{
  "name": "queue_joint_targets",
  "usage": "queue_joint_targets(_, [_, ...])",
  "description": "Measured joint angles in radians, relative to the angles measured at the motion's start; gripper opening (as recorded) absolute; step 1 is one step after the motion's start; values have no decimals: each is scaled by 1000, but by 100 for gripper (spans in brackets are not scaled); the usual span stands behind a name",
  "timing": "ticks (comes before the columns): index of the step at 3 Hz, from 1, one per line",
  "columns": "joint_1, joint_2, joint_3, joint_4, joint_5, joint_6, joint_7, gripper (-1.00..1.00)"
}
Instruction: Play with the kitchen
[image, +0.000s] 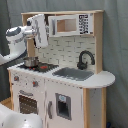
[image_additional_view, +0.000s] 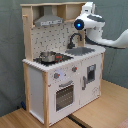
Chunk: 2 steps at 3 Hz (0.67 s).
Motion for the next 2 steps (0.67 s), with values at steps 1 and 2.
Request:
queue_joint_targets(1, [72,-1,-57,-59,-9,0,-19,-100])
queue_joint_targets(2, [135,-4,-110,-118,-29,0,-25,-100])
